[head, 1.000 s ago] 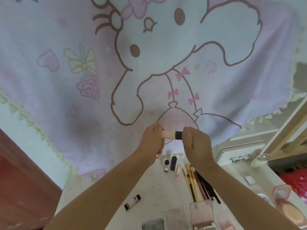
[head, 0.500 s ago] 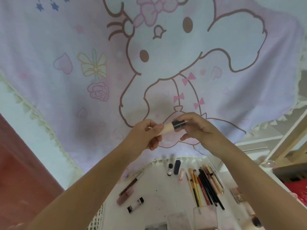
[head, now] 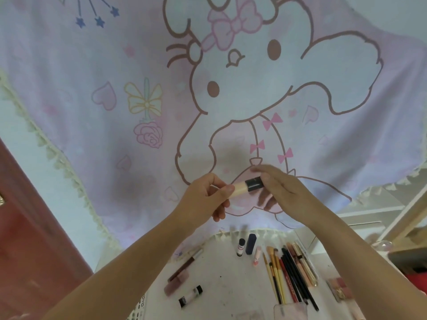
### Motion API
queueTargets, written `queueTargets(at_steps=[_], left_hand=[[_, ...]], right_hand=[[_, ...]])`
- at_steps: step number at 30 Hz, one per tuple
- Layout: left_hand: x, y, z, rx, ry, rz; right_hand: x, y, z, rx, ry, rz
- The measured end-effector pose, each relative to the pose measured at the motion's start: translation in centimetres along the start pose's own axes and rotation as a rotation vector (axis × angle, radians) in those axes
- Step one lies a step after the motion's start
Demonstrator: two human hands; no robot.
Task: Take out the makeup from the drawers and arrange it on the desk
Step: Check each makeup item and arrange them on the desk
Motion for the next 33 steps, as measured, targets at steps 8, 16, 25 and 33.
queueTargets(at_steps=[8,16,25,33], left_hand=[[-0.5,-0.3,0.3,-0.02,0.008,-0.01],[-0.7,-0.9,0.9,-0.023,0.019,-0.015],[-1.9,-1.3,1.4,-0.039,0.044,-0.036],[-6.4,-1.6,2.1,-0.108,0.488,-0.24]], right_hand=[[0.6,0.5,-0.7,-0.088,-0.081,-0.055],[0.9,0.3,-0.5,-0.056,-0.073,0.05],[2.4,0.4,-0.4,-0.011,-0.057,0.102],[6.7,2.5,-0.3,0.059,-0.175,0.282]])
Point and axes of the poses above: each hand's wrist, its own y-axis away from the middle knuckle, its own z-axis out of the palm, x = y × z, the point moved 3 cm from there along -y, towards the middle knuckle, and after that the axes turned 5 degrees about -z, right-handed, at the moved point
